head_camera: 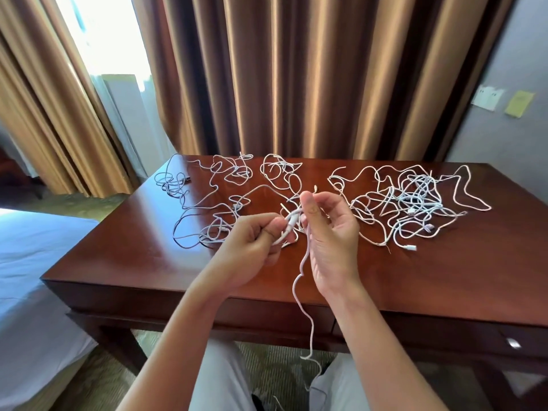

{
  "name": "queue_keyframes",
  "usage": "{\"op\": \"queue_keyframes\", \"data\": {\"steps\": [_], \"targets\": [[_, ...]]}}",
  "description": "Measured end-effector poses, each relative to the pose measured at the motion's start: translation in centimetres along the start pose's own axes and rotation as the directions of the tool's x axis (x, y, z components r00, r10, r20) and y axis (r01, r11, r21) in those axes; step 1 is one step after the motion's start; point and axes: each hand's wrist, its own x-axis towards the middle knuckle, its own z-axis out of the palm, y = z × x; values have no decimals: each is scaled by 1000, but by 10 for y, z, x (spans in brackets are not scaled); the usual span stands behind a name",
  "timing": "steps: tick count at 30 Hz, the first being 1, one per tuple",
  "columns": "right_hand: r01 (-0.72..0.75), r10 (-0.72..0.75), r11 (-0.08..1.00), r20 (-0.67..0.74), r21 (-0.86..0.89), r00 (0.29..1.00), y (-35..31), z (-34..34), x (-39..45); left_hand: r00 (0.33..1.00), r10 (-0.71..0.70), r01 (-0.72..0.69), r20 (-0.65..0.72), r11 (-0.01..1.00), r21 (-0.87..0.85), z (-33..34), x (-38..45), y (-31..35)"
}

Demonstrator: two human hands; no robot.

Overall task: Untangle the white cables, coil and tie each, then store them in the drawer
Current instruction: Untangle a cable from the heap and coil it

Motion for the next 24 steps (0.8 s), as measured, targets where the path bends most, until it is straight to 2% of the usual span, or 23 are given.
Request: {"op": "queue_keyframes", "data": {"steps": [3, 5, 7, 10, 13, 15, 18, 20, 22, 24], "targets": [[-17, 26, 995, 84, -102, 996, 7, 6, -12, 997, -29, 10, -69, 967, -256, 8, 0, -1], [-14, 40, 983, 141, -185, 989, 15, 6, -21, 994, -52, 19, -99, 953, -304, 11, 1, -3], [-29, 57, 978, 132, -208, 990, 21, 4, -25, 991, -53, 27, -125, 979, -203, 13, 1, -2], [-60, 75, 980, 74, -190, 994, 21, 8, -26, 984, 104, -84, -145, 987, 139, 13, 1, -7], [-183, 185, 982, 47, -42, 982, 13, 15, -25, 957, 261, -173, -126, 862, 476, 13, 1, -13], [-225, 227, 974, 51, -32, 973, 11, 17, -24, 947, 305, -172, -101, 749, 640, 14, 0, -14], [-181, 191, 973, 62, -141, 980, 9, 15, -22, 960, 278, -173, -25, 663, 728, 13, -2, -9], [-196, 216, 963, 97, -186, 971, 6, 11, -20, 973, 232, -154, 7, 627, 764, 9, -3, -5], [-193, 234, 952, 162, -236, 959, 3, 6, -19, 974, 228, -146, -8, 651, 745, 8, -4, -4], [-157, 221, 943, 201, -294, 954, 2, 3, -19, 962, 265, -149, -69, 717, 681, 9, -5, -4]]}}
